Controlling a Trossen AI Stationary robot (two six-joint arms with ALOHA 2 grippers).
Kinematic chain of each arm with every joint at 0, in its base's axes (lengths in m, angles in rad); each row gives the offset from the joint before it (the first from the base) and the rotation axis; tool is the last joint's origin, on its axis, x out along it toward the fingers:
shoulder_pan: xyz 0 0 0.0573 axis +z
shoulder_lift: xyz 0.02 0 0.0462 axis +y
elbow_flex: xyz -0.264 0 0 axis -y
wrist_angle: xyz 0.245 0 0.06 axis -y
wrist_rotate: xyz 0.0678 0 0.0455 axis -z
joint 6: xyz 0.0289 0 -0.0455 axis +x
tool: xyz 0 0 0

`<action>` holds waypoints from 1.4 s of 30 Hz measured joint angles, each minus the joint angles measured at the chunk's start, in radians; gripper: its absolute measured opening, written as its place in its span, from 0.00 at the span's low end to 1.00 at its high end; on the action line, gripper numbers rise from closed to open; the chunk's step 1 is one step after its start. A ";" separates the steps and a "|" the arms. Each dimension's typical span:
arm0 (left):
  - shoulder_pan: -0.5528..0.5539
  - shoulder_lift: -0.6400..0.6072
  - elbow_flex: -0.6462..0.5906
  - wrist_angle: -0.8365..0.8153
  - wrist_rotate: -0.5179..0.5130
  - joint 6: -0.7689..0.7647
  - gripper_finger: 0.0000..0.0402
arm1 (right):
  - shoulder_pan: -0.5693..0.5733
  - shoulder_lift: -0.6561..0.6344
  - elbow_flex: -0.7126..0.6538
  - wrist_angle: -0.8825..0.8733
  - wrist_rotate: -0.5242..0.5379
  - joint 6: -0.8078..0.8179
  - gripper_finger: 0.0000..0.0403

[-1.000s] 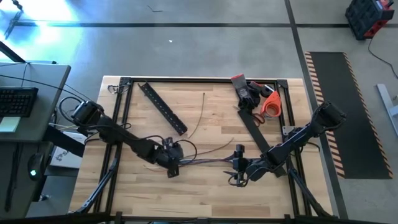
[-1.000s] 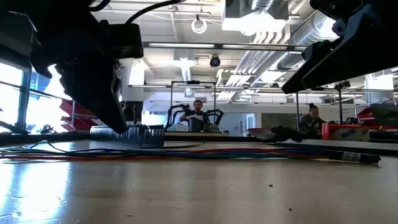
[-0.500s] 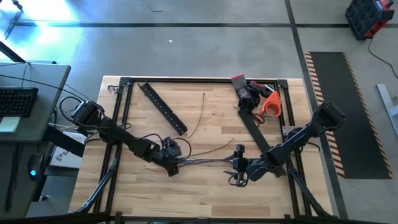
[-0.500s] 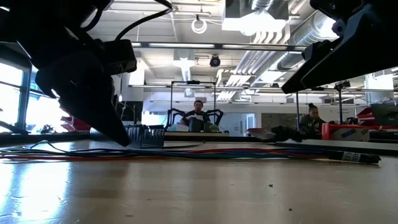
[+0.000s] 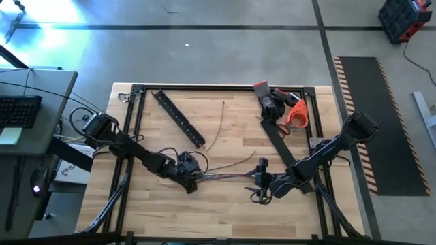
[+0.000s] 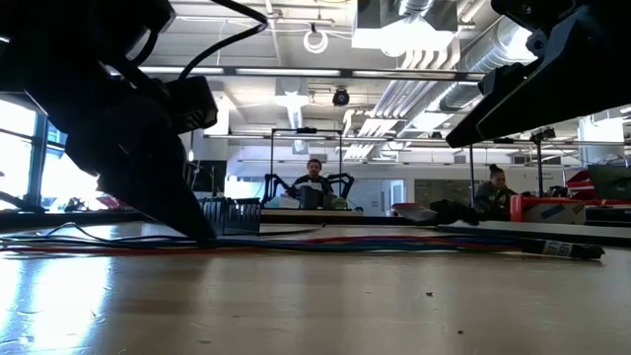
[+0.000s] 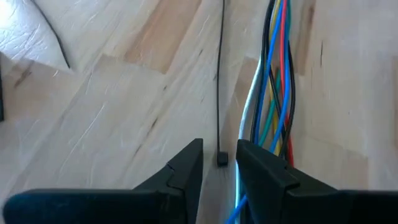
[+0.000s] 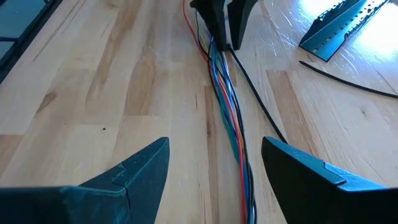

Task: Ziptie cables
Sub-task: Wrap the cable wires with the black zip tie

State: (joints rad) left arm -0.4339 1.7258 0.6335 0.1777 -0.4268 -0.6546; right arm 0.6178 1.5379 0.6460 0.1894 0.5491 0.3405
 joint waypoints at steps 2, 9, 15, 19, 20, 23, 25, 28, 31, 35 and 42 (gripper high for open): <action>0.000 0.007 0.001 0.000 -0.001 -0.009 0.20 | 0.000 0.000 0.000 0.000 0.000 0.000 0.60; 0.001 0.007 0.001 -0.021 0.010 -0.019 0.02 | 0.000 0.000 0.000 0.002 0.000 0.000 0.60; -0.009 -0.011 0.064 -0.146 -0.005 0.014 0.01 | 0.000 0.000 0.000 0.002 0.000 0.002 0.60; -0.015 -0.030 0.171 -0.350 -0.026 0.049 0.00 | 0.000 0.000 0.000 0.002 0.000 0.010 0.60; -0.015 -0.034 0.198 -0.392 -0.034 0.057 0.00 | 0.000 0.000 0.000 0.003 0.000 0.012 0.60; -0.022 -0.035 0.267 -0.500 -0.059 0.076 0.00 | 0.000 0.005 0.000 0.009 0.001 0.019 0.60; -0.028 -0.035 0.304 -0.545 -0.078 0.082 0.00 | 0.000 0.019 0.000 0.026 0.002 0.018 0.60; -0.037 -0.036 0.363 -0.639 -0.101 0.079 0.00 | 0.000 0.059 0.000 0.076 0.003 0.001 0.60; -0.048 -0.036 0.421 -0.736 -0.140 0.061 0.00 | -0.003 0.117 0.000 0.138 -0.001 -0.026 0.60; -0.061 -0.036 0.492 -0.852 -0.182 0.037 0.00 | -0.022 0.171 0.000 0.172 0.000 -0.020 0.60; -0.093 -0.036 0.574 -0.973 -0.229 0.005 0.00 | -0.041 0.179 0.000 -0.027 0.048 0.149 0.60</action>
State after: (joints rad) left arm -0.5266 1.6894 1.2074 -0.7948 -0.6563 -0.6497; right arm 0.5767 1.7164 0.6456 0.1629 0.5969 0.4899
